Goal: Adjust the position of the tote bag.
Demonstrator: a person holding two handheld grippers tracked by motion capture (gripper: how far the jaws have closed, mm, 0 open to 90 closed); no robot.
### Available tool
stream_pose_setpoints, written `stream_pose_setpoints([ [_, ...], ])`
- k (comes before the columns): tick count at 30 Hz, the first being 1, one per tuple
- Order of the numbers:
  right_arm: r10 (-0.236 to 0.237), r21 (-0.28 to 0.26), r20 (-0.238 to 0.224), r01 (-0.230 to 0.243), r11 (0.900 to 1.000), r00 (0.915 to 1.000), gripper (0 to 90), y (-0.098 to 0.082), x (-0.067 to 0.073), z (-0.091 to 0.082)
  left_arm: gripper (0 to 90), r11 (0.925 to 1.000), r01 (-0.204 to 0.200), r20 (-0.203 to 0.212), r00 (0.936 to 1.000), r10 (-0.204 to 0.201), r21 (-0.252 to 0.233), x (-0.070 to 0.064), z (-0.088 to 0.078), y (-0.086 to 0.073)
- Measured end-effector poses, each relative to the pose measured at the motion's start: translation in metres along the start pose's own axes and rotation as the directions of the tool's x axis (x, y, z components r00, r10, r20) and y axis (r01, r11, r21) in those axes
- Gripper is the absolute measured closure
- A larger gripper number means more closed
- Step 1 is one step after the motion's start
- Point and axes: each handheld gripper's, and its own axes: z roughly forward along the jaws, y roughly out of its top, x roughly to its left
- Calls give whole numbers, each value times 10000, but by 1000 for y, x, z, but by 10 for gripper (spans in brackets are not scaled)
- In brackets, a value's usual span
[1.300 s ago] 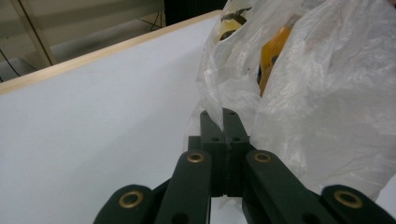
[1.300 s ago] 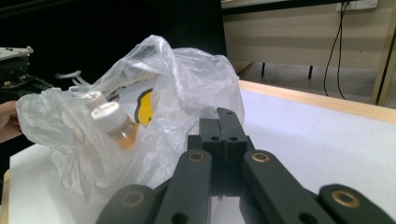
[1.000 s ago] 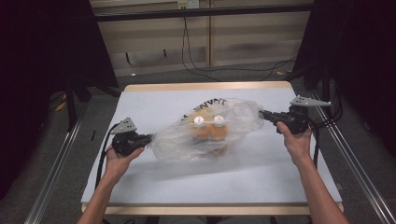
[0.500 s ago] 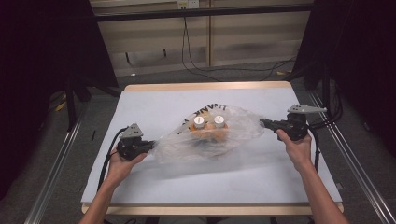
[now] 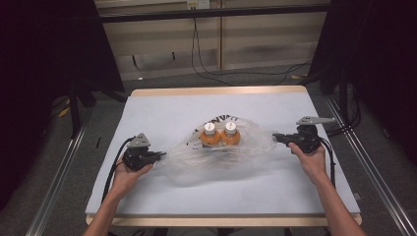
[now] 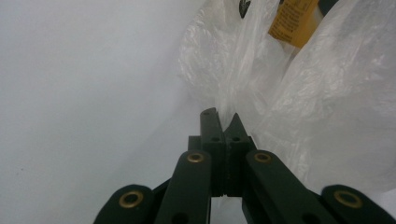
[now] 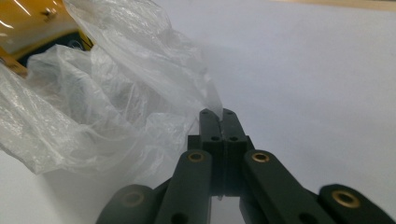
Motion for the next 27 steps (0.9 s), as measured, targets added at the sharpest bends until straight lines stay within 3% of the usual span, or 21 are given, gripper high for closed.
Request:
stream_pose_setpoints([
  [2,-21,275,157,17,9996,9999,900,-4,-2,4,900,9998,34,35,10000,-34,175,2,3,-4],
  [11,161,495,466,-184,9986,9988,900,-11,-13,4,900,9988,30,-116,9999,-24,498,5,5,-10],
  [14,-62,1001,653,-4,9950,9978,900,-15,-14,11,900,9972,-91,-187,9998,105,738,4,8,-12],
  [18,-123,1409,759,15,9900,9970,900,-20,-16,17,900,9981,123,13,9999,-124,611,6,8,-14],
  [27,-570,1885,1171,341,9815,9915,900,-26,-16,23,900,9975,-83,-208,9997,98,708,5,7,-14],
])
